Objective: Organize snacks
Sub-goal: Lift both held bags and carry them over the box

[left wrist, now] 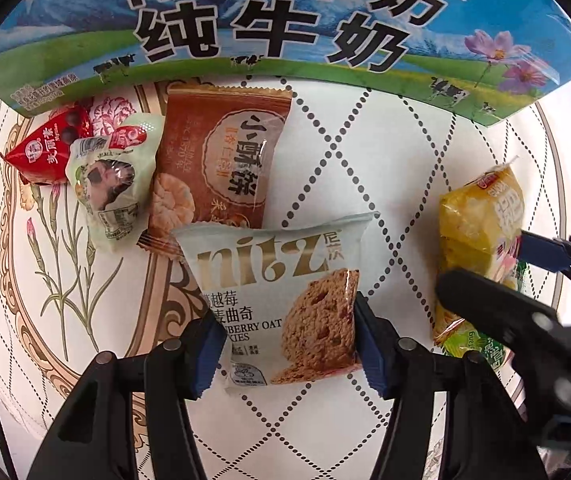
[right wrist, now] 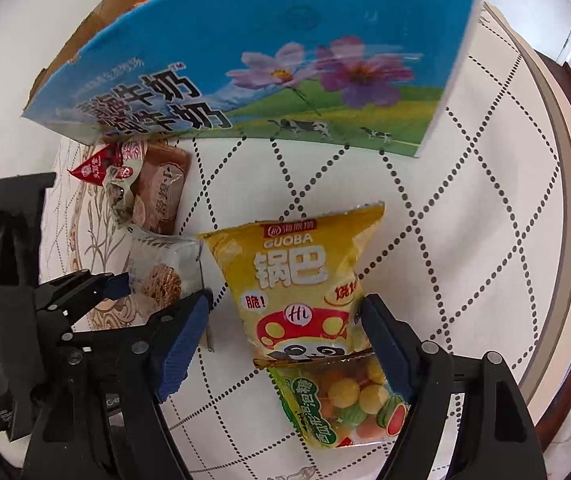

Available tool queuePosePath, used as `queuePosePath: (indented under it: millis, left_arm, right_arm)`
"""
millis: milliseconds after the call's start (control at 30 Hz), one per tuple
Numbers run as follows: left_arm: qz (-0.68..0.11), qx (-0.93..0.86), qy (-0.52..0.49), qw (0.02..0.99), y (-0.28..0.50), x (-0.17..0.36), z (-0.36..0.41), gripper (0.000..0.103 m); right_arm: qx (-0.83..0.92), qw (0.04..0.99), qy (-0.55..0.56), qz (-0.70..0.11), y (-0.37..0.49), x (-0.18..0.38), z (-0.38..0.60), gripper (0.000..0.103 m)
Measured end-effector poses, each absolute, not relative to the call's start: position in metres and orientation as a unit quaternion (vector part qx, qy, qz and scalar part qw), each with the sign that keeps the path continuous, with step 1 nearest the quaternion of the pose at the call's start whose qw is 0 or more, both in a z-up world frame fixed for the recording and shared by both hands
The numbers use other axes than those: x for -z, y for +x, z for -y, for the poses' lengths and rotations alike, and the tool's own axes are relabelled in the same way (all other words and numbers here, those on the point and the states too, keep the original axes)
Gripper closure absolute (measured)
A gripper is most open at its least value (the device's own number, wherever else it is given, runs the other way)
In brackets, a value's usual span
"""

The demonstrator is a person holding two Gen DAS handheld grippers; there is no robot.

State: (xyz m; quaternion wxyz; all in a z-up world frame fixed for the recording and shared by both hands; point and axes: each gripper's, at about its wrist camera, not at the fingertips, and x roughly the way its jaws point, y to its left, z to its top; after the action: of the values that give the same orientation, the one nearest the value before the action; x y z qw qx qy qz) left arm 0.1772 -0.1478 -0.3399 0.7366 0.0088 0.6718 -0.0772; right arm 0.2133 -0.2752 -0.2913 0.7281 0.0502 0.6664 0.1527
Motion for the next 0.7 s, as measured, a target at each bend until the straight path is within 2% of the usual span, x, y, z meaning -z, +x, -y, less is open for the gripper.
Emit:
queuePosePath:
  millis: [33,67,133,267,467,700]
  left_arm:
    - [-0.670,0.078,0.010,0.738,0.175,0.341,0.147,0.047]
    - [-0.670,0.077,0.010,0.739,0.174,0.338,0.147,0.047]
    - [-0.669,0.075,0.010,0.740,0.172,0.335,0.143,0.048]
    - [-0.667,0.067,0.002,0.742,0.170,0.328,0.127,0.048]
    - [-0.652,0.074,-0.006,0.755,0.161,0.299,0.104,0.048]
    - [-0.605,0.108,-0.038,0.788,0.171,0.211,0.076,0.048]
  right_arm:
    - [-0.145,0.732,0.045,-0.664,0.213,0.294,0.273,0.024]
    - [-0.135,0.737,0.040,-0.661,0.213,0.295,0.272,0.035]
    - [-0.125,0.747,0.033,-0.652,0.213,0.295,0.271,0.042]
    - [-0.119,0.757,0.061,-0.640,0.207,0.289,0.279,0.049]
    - [-0.129,0.757,0.130,-0.627,0.192,0.270,0.290,0.050]
    - [-0.161,0.776,0.194,-0.579,0.184,0.209,0.282,0.050]
